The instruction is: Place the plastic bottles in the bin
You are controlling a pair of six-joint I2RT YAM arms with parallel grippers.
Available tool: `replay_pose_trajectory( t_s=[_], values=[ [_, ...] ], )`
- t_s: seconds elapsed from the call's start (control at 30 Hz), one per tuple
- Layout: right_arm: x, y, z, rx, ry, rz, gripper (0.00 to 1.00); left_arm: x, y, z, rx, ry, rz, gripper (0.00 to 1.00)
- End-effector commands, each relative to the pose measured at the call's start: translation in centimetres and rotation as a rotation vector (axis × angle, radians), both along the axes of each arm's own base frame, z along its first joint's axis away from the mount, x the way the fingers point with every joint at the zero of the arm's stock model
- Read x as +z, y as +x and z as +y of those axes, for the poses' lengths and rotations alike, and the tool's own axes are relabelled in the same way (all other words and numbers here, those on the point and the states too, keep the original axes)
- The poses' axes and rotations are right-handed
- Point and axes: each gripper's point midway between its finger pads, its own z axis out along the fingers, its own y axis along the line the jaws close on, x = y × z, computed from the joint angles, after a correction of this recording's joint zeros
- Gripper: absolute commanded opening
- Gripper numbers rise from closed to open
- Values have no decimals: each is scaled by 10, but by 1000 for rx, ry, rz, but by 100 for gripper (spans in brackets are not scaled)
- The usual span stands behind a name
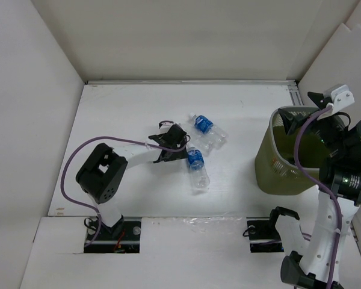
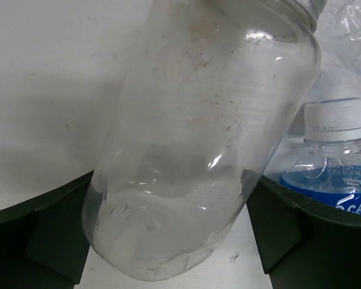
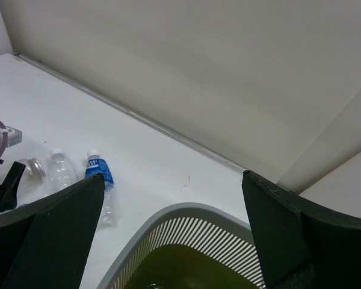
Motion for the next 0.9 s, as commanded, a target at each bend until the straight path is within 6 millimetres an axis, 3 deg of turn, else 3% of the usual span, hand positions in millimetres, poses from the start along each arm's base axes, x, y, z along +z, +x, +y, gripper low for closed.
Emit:
replay_pose_trajectory(
  t_s=[0.0, 0.23, 0.3, 0.47, 0.5, 0.57, 0.67, 0.7, 0.8, 0.87],
  values=[
    [8, -3, 5, 20, -31, -51, 99, -10, 2, 4, 7, 19, 7, 94],
    [1, 1, 4, 20, -28, -42, 99, 4, 13, 3, -14, 52, -27, 99],
    [3, -2, 5, 20, -31, -51, 99, 3, 12, 2, -31, 49, -20, 94],
    [3, -2, 7, 29, -31, -51, 99, -6, 11, -4, -44, 33, 1, 34],
    [3, -2, 7, 29, -31, -51, 99, -9, 8, -2, -36, 34, 10, 15],
    [3, -2, 7, 29, -31, -51, 99, -14, 3, 1, -25, 41, 27, 0],
    [4, -3, 11, 47, -35, -59, 99, -5, -7, 9, 6, 12, 16, 0],
    [4, -4, 13, 56, -35, -60, 99, 9, -7, 11, 24, -12, -21, 0],
    [-6, 6, 16, 86, -28, -35, 99, 26, -14, 25, 66, -17, -58, 0],
    [-5, 8, 26, 146, -39, -51, 99, 55, -13, 29, 77, -33, -132, 0]
  ],
)
